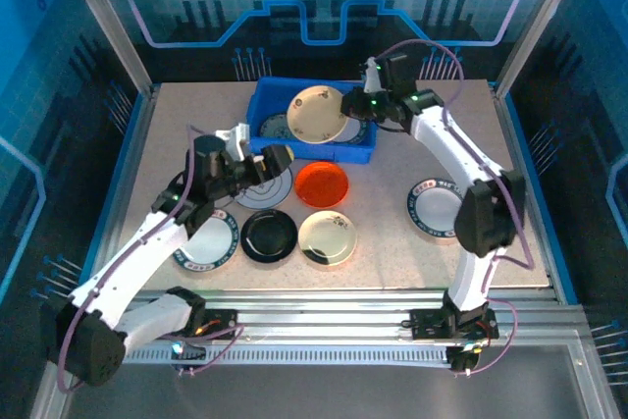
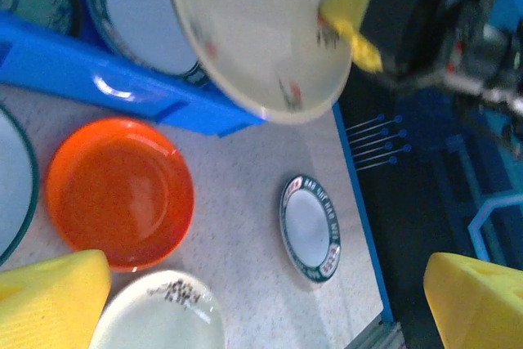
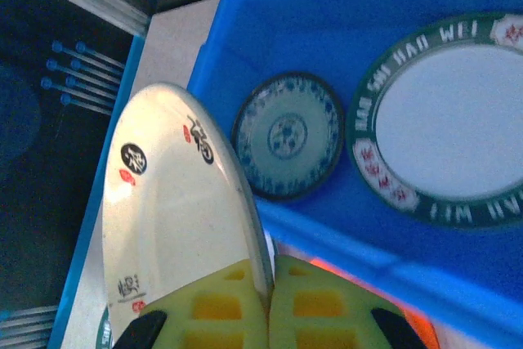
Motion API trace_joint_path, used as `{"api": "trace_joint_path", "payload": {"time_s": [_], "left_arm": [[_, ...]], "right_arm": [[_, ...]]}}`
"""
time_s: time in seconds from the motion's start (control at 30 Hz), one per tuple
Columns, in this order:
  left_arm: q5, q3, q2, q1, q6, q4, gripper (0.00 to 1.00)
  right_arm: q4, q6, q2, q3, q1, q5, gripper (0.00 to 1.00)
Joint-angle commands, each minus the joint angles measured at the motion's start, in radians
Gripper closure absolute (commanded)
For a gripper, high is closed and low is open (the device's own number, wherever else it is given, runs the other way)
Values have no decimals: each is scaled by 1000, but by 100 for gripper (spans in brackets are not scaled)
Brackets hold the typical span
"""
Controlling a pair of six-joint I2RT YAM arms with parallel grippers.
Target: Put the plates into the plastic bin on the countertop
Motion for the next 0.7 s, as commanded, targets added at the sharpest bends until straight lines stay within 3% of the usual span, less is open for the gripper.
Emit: {"api": "trace_joint_path", "payload": {"time_s": [0.0, 0.43, 0.67], "left_arm": [[-7, -69, -84, 4, -24, -24, 1], [24, -98, -135, 6, -45, -5, 1], [29, -91, -100, 6, -46, 17, 1]], "right_arm": [[-10, 46, 113, 140, 6, 2, 100], [-148, 61, 585, 719, 47, 25, 100], [-104, 106, 668, 757, 58, 71, 100]]}}
